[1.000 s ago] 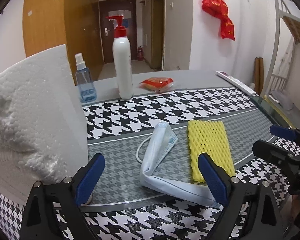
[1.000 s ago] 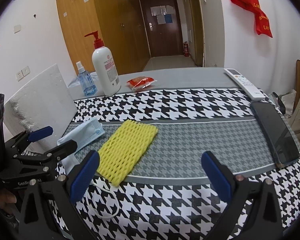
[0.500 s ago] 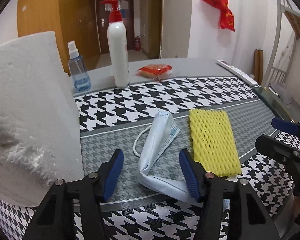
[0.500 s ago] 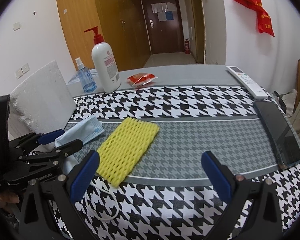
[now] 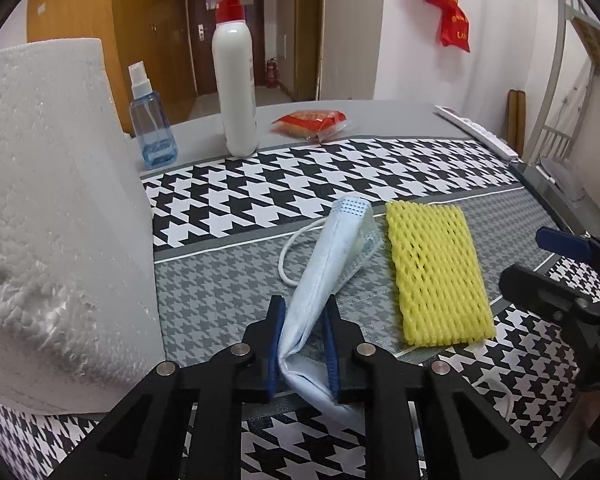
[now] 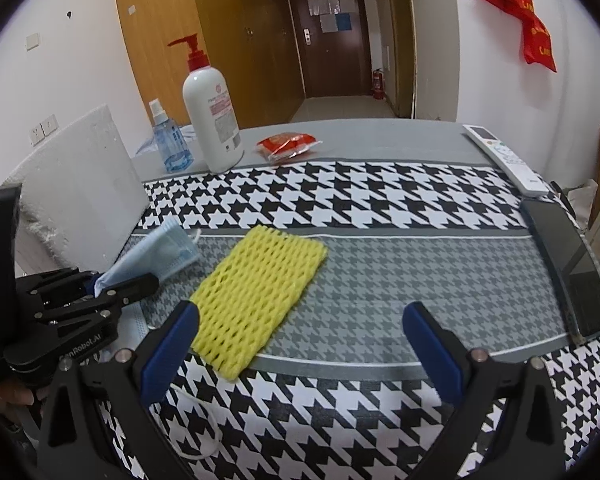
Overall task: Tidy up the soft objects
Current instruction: 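Close the left tool on the edge of the blue face mask, then close the right tool on the yellow mesh sleeve while the left tool holds the mask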
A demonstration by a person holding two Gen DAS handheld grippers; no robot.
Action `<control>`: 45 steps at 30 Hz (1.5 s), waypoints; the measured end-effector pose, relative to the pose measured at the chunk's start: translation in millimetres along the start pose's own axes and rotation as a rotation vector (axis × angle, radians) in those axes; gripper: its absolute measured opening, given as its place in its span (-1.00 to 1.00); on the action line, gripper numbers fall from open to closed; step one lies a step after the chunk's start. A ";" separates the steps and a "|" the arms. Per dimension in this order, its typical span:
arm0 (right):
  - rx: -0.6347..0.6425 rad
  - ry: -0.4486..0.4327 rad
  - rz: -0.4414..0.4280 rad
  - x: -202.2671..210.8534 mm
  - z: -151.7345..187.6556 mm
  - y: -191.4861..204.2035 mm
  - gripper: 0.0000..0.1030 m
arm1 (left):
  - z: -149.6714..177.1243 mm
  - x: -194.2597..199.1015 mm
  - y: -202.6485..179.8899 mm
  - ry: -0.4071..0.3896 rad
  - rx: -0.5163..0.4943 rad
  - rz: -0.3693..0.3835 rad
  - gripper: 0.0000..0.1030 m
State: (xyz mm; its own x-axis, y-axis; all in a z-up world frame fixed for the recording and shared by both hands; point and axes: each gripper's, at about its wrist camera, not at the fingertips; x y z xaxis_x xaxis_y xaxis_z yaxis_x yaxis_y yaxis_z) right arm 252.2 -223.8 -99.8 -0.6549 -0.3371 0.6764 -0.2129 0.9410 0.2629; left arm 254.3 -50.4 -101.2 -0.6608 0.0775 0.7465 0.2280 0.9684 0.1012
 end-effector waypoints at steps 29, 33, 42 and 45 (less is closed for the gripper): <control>0.127 0.109 0.010 -34.6 3.2 31.4 0.95 | 5.3 14.0 5.5 -0.049 -0.018 0.033 -0.68; 0.124 0.131 0.019 -39.9 4.5 31.0 0.81 | 5.9 14.6 5.9 -0.052 -0.016 0.037 -0.68; 0.136 0.147 0.001 -40.1 5.9 33.0 0.59 | 6.0 14.8 6.2 -0.053 -0.013 0.045 -0.68; 0.137 0.149 -0.004 -40.5 5.7 33.8 0.52 | 6.0 13.9 6.6 -0.051 -0.011 0.053 -0.68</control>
Point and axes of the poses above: each gripper's, at about its wrist camera, not at the fingertips, and x roughly against the way its jaws point, y to its left, z to its underside, and after that the axes turned 10 degrees about -x, right-handed
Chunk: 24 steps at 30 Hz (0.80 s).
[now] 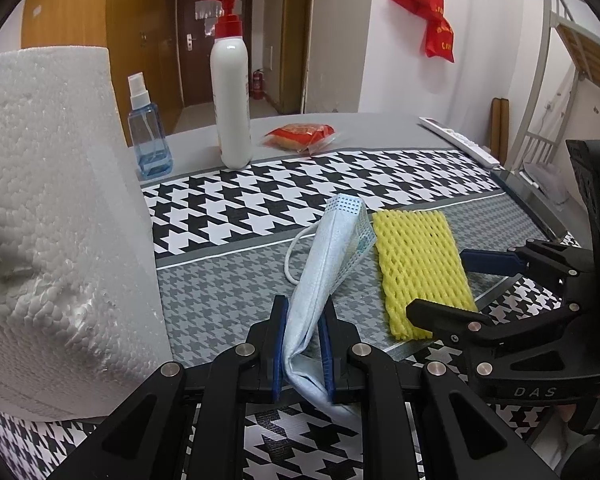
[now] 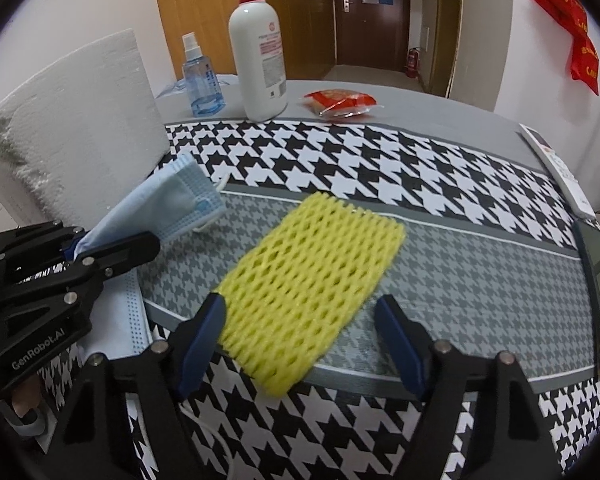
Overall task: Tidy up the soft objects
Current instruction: 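Close the right tool on the yellow mesh sleeve while the left tool holds the mask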
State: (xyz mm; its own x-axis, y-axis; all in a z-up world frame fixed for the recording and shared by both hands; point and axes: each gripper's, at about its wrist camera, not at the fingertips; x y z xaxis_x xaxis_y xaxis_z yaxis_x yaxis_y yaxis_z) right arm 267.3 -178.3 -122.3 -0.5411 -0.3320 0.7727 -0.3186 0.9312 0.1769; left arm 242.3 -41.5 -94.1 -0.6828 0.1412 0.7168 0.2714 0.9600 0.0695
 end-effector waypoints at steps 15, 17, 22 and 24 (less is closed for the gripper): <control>0.017 -0.004 -0.062 4.1 0.1 8.3 -0.62 | 1.8 8.0 2.0 -0.022 0.007 -0.008 -0.68; 0.013 -0.017 -0.061 8.2 1.1 8.0 -0.63 | 2.4 10.8 1.6 -0.028 0.006 -0.011 -0.68; -0.001 -0.047 -0.050 22.3 1.4 4.8 -0.63 | 2.9 19.0 -0.3 -0.045 0.001 -0.012 -0.68; -0.004 -0.055 -0.048 27.6 2.8 3.9 -0.63 | 3.0 23.9 -1.3 -0.056 -0.002 -0.011 -0.68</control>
Point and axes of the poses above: each gripper's, at about its wrist camera, not at the fingertips, and x roughly against the way its jaws point, y to its left, z to its underside, and after that the axes turned 10 degrees about -x, right-handed
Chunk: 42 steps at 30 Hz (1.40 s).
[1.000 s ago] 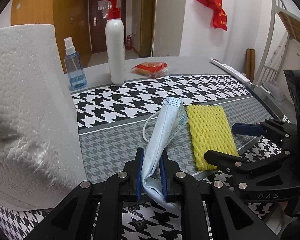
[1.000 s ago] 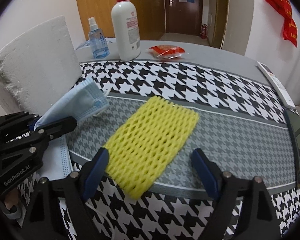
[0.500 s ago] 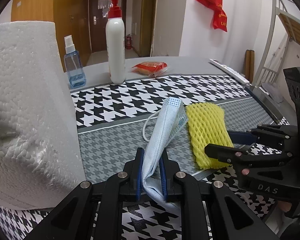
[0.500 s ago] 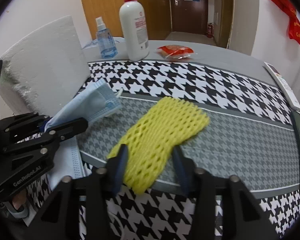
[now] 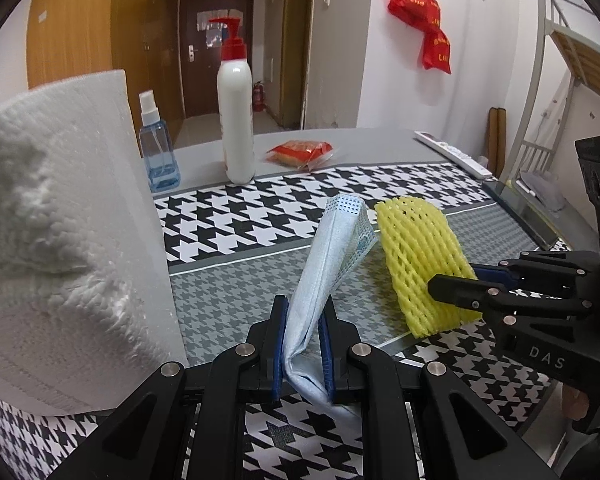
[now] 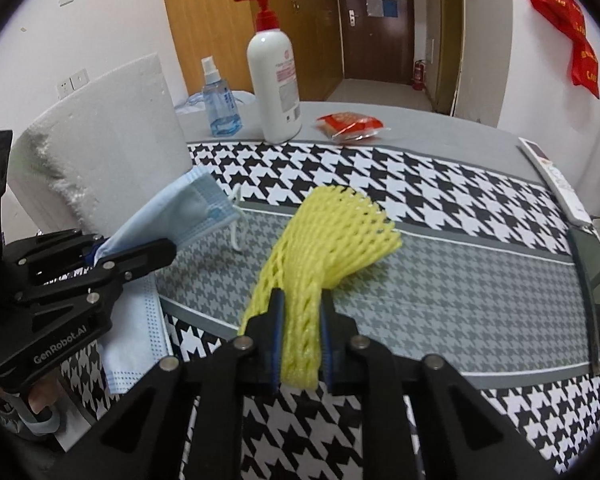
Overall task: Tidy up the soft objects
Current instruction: 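Close the right tool on the yellow mesh sleeve while the left tool holds the mask, then lift the mesh sleeve with the right tool while the left tool carries the mask to the box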
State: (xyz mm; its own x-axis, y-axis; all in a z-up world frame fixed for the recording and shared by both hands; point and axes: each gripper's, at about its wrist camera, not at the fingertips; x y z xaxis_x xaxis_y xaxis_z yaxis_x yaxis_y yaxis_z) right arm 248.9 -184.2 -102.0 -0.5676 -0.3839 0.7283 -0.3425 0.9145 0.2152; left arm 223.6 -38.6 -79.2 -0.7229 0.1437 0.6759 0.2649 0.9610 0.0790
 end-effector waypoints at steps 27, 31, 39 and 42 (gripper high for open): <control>0.004 -0.160 0.024 90.4 24.8 20.1 -0.63 | 5.8 78.7 6.2 -0.175 -0.005 -0.030 -0.68; 0.007 -0.181 0.026 96.0 22.1 26.0 -0.63 | 6.8 87.8 4.4 -0.195 -0.021 -0.027 -0.68; 0.018 -0.221 0.015 108.8 20.8 34.6 -0.63 | 5.4 102.4 5.6 -0.232 -0.032 -0.047 -0.68; 0.019 -0.229 0.014 111.5 20.0 36.9 -0.63 | 4.0 107.3 5.7 -0.248 -0.036 -0.053 -0.68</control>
Point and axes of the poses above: each gripper's, at about its wrist camera, not at the fingertips, and x roughly against the way its jaws point, y to its left, z to its underside, and after that the axes turned 10 degrees about -x, right-handed
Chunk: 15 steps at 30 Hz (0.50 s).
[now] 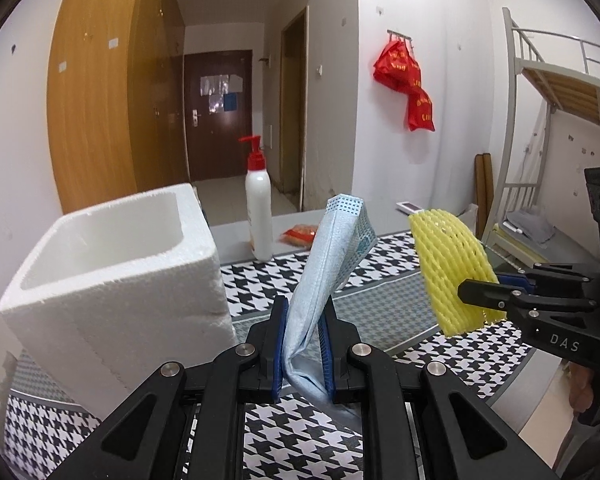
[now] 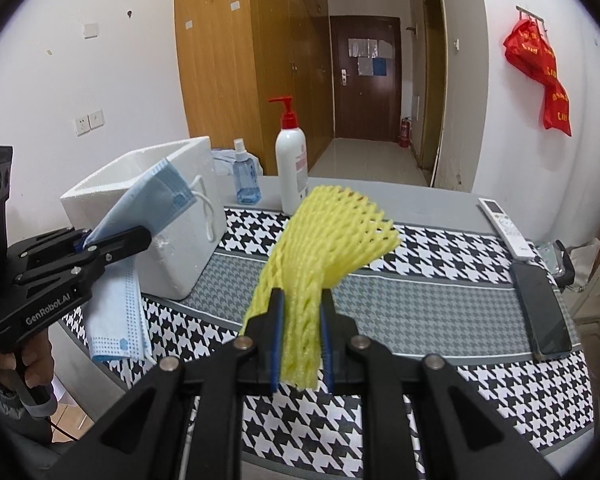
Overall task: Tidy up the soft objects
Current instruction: 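Lift the mesh sleeve with the right tool while the left tool carries the mask to the box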
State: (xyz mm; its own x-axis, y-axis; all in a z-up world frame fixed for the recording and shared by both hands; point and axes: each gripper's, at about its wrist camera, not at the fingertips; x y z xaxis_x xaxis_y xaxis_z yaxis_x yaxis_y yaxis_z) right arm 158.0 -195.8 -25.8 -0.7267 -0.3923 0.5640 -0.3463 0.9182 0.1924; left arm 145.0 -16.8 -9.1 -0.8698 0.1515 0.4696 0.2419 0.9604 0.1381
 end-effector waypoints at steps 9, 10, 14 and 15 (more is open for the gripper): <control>0.016 -0.036 -0.015 9.1 -7.1 7.1 -0.63 | -2.6 10.7 5.2 -0.032 0.001 -0.032 -0.68; 0.018 -0.039 -0.017 9.7 -8.0 7.7 -0.63 | -2.9 12.0 6.1 -0.035 0.002 -0.035 -0.68; 0.022 -0.050 -0.024 11.1 -10.8 9.3 -0.63 | -4.8 16.3 7.2 -0.048 0.000 -0.045 -0.68; 0.024 -0.053 -0.027 11.4 -11.7 10.0 -0.63 | -5.5 17.3 6.8 -0.050 0.001 -0.046 -0.68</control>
State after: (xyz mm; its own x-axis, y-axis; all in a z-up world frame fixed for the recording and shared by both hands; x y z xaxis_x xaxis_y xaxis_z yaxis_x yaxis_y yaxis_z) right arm 153.3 -190.4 -8.1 -0.7472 -0.4197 0.5152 -0.3800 0.9059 0.1869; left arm 133.9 -8.9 4.7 -0.9003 0.1188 0.4186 0.2010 0.9668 0.1580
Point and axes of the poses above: each gripper's, at about its wrist camera, not at the fingertips, and x roughly against the way its jaws point, y to its left, z to its underside, and after that the axes turned 10 degrees about -x, right-handed
